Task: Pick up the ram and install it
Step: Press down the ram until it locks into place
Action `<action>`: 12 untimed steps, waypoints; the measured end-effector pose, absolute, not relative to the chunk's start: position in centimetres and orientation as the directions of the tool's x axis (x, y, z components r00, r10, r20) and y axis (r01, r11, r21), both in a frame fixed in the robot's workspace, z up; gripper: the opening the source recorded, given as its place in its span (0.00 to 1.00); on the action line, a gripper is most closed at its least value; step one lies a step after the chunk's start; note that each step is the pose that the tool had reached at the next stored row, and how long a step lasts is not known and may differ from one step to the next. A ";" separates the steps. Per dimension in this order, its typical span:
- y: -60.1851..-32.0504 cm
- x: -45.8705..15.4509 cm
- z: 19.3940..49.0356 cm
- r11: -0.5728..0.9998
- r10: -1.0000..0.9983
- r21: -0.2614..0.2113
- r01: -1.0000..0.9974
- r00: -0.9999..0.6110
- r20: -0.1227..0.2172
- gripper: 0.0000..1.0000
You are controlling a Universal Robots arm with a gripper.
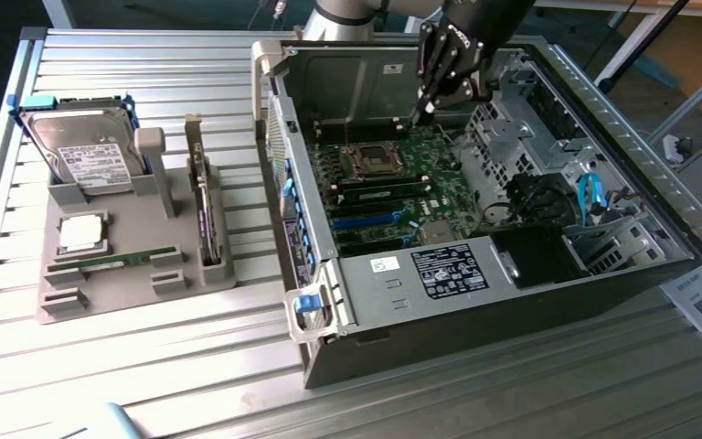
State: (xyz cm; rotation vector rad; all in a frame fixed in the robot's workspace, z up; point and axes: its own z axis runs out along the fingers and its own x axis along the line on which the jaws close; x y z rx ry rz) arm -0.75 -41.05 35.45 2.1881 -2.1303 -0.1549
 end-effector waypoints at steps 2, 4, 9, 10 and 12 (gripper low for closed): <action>-41.0 -0.8 35.5 -0.027 -1.000 0.130 -0.991 0.026 -0.014 0.10; -41.0 -0.8 35.5 -0.004 -1.000 0.131 -0.991 0.002 -0.013 0.10; -41.0 -0.8 35.4 0.107 -0.994 0.130 -0.986 -0.110 -0.014 0.10; -41.0 -0.8 35.4 0.139 -0.990 0.130 -0.982 -0.142 -0.014 0.10; -41.0 -0.8 35.4 0.212 -0.977 0.130 -0.969 -0.215 -0.014 0.10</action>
